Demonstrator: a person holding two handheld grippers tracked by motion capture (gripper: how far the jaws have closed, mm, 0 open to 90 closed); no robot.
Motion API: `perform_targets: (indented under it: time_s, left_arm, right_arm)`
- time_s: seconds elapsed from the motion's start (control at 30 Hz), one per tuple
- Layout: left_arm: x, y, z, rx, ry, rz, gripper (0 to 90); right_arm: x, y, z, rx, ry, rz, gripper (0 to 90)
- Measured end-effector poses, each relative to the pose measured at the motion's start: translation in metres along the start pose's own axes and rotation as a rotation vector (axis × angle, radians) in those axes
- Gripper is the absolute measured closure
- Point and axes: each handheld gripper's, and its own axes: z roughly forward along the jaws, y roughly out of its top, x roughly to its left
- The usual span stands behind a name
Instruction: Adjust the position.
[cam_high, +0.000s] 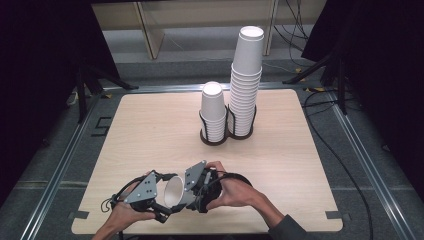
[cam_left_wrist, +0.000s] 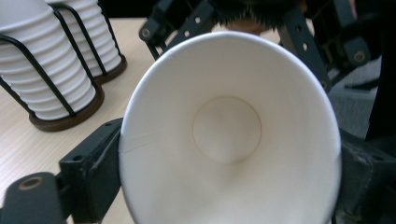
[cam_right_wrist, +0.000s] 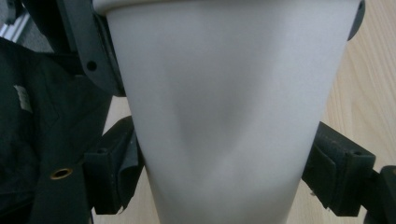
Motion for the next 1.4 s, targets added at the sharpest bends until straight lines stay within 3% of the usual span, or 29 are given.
perform_targets:
  time_s: [0.07,0.1,0.13,0.2,0.23,0.3,0.33,0.37,0.47,0.5,0.53,0.63,0.77,0.9,1.17,1.2,1.4]
  left_arm:
    - [0.003,-0.002,-0.002,-0.052,0.011,-0.032,9.0]
    - [0.003,-0.002,-0.002,-0.052,0.011,-0.032,8.5]
    - [0.005,-0.002,-0.004,-0.108,0.008,-0.066,9.1]
    - [0.007,-0.002,-0.008,-0.154,0.015,-0.104,9.7]
    - [0.008,-0.002,-0.009,-0.175,0.018,-0.118,9.9]
    - [0.009,-0.003,-0.010,-0.190,0.029,-0.130,9.9]
    - [0.011,-0.004,-0.014,-0.232,0.041,-0.149,10.9]
    - [0.011,-0.004,-0.014,-0.232,0.041,-0.149,12.8]
    - [0.017,-0.006,-0.017,-0.273,0.062,-0.234,12.3]
    - [0.017,-0.006,-0.017,-0.273,0.062,-0.234,10.4]
    - [0.019,-0.008,-0.016,-0.271,0.072,-0.264,8.3]
    - [0.018,-0.007,-0.014,-0.270,0.084,-0.279,2.2]
    - [0.015,-0.006,-0.011,-0.275,0.077,-0.275,3.9]
    - [0.012,-0.004,-0.006,-0.276,0.073,-0.265,5.1]
    - [0.010,-0.003,-0.005,-0.275,0.064,-0.266,7.1]
    - [0.011,-0.003,-0.006,-0.277,0.066,-0.267,7.5]
    - [0.011,-0.001,-0.007,-0.290,0.065,-0.270,10.2]
  right_arm:
    - [-0.002,-0.001,-0.003,-0.026,-0.012,-0.019,21.3]
    - [-0.002,-0.001,-0.003,-0.026,-0.012,-0.019,21.3]
    - [-0.005,-0.004,-0.006,-0.055,-0.011,0.012,21.4]
    - [-0.009,-0.008,-0.009,-0.091,-0.012,0.028,21.6]
    - [-0.009,-0.010,-0.013,-0.114,-0.002,0.062,21.6]
    - [-0.012,-0.013,-0.017,-0.149,0.001,0.094,21.5]
    - [-0.014,-0.015,-0.019,-0.161,-0.013,0.104,21.5]
    - [-0.014,-0.015,-0.019,-0.161,-0.013,0.104,21.5]
    - [-0.020,-0.022,-0.026,-0.224,-0.041,0.167,21.5]
    - [-0.022,-0.023,-0.027,-0.247,-0.045,0.158,21.5]
    - [-0.023,-0.023,-0.027,-0.259,-0.051,0.159,21.5]
    - [-0.020,-0.022,-0.028,-0.260,-0.056,0.195,21.5]
    - [-0.020,-0.018,-0.023,-0.284,-0.044,0.150,21.4]
    - [-0.017,-0.013,-0.017,-0.297,-0.023,0.144,21.3]
    - [-0.013,-0.007,-0.008,-0.314,0.001,0.137,21.2]
    - [-0.013,-0.007,-0.006,-0.323,0.011,0.157,21.2]
    - [-0.015,-0.008,-0.006,-0.354,0.021,0.165,20.7]
